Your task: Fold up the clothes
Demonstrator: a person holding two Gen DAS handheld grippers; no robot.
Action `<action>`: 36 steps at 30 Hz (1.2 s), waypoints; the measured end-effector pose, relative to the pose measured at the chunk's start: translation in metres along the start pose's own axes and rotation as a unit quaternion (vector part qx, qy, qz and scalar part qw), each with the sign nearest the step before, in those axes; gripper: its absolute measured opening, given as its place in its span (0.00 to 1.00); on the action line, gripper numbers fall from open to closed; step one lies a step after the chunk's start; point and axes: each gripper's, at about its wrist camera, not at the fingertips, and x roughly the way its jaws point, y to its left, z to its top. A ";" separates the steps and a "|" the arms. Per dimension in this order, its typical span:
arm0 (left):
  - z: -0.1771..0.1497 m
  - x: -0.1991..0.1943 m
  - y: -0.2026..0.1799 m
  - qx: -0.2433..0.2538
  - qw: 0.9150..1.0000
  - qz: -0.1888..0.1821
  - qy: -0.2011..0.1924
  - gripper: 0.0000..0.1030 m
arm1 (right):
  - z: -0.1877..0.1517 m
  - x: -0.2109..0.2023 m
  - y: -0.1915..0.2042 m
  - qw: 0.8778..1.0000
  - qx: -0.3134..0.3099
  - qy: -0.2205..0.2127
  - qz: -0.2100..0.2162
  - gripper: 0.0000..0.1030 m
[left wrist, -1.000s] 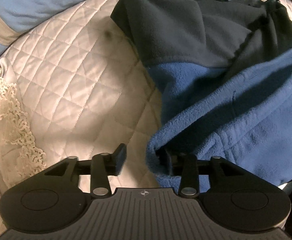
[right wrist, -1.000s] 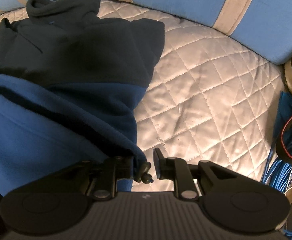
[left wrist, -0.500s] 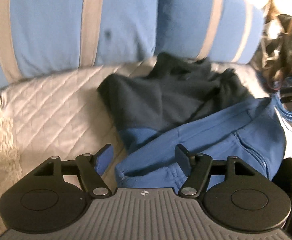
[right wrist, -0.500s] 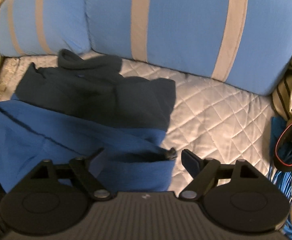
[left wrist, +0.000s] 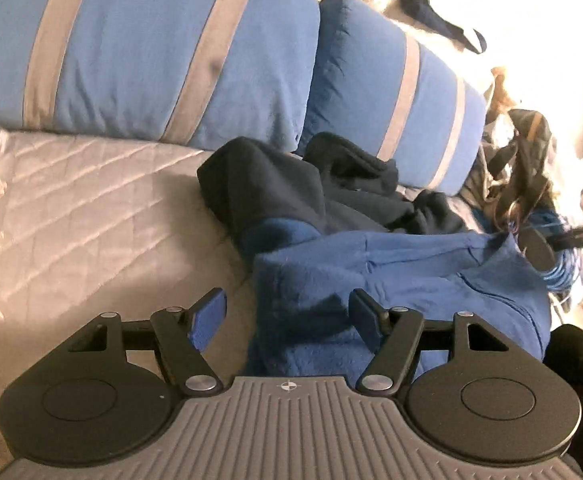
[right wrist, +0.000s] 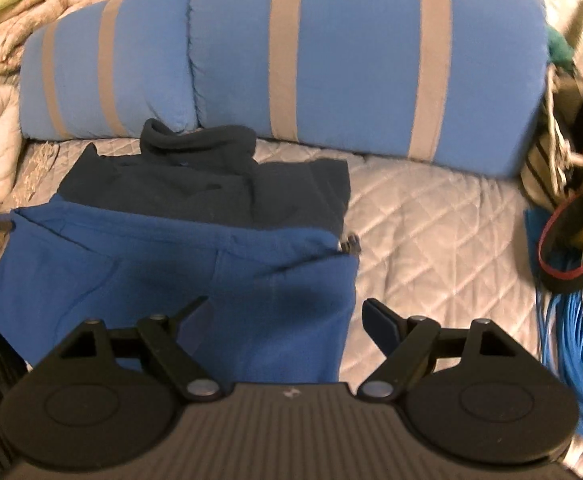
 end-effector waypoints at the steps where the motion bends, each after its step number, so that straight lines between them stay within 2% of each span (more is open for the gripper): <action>1: -0.003 0.000 0.001 -0.001 1.000 -0.007 -0.011 0.65 | -0.004 -0.001 -0.002 1.000 0.004 0.001 -0.001 0.86; 4: -0.006 0.000 0.000 0.012 0.999 -0.030 -0.037 0.64 | -0.016 -0.002 -0.006 1.000 0.010 0.010 -0.003 0.86; 5: -0.006 0.001 0.000 0.014 0.998 -0.040 -0.041 0.60 | -0.019 -0.002 -0.008 1.000 0.012 0.013 -0.004 0.86; 6: -0.007 0.002 0.001 0.017 0.998 -0.050 -0.044 0.55 | -0.022 -0.002 -0.010 1.000 0.016 0.015 -0.005 0.86; 7: -0.009 0.003 0.001 0.017 0.998 -0.049 -0.044 0.40 | -0.025 -0.003 -0.011 1.000 0.020 0.016 -0.006 0.86; 8: -0.010 0.004 0.002 0.014 0.998 -0.049 -0.042 0.30 | -0.027 -0.004 -0.013 1.000 0.025 0.016 -0.006 0.86; 10: -0.011 0.002 0.003 0.010 0.997 -0.063 -0.047 0.23 | -0.030 -0.006 -0.015 0.999 0.032 0.015 -0.006 0.86; 13: -0.012 -0.003 -0.002 0.015 0.997 -0.059 -0.056 0.22 | -0.035 -0.009 -0.016 0.999 0.035 0.012 -0.006 0.86; 16: -0.011 -0.004 -0.003 -0.001 0.997 -0.046 -0.062 0.21 | -0.038 -0.010 -0.018 0.999 0.038 0.010 -0.005 0.86; 21: -0.009 0.001 0.003 -0.065 0.996 -0.013 -0.066 0.20 | -0.045 -0.008 -0.022 0.999 0.045 0.001 -0.001 0.86; 24: -0.007 0.005 0.008 -0.116 0.991 0.010 -0.068 0.19 | -0.049 -0.006 -0.025 0.999 0.049 -0.008 0.003 0.86; 28: -0.002 0.011 0.009 -0.150 0.985 0.047 -0.066 0.19 | -0.053 -0.003 -0.030 0.998 0.046 -0.036 0.013 0.86; 36: 0.003 0.023 -0.003 -0.137 0.982 0.126 -0.030 0.19 | -0.054 0.017 -0.056 0.991 0.041 -0.119 0.043 0.83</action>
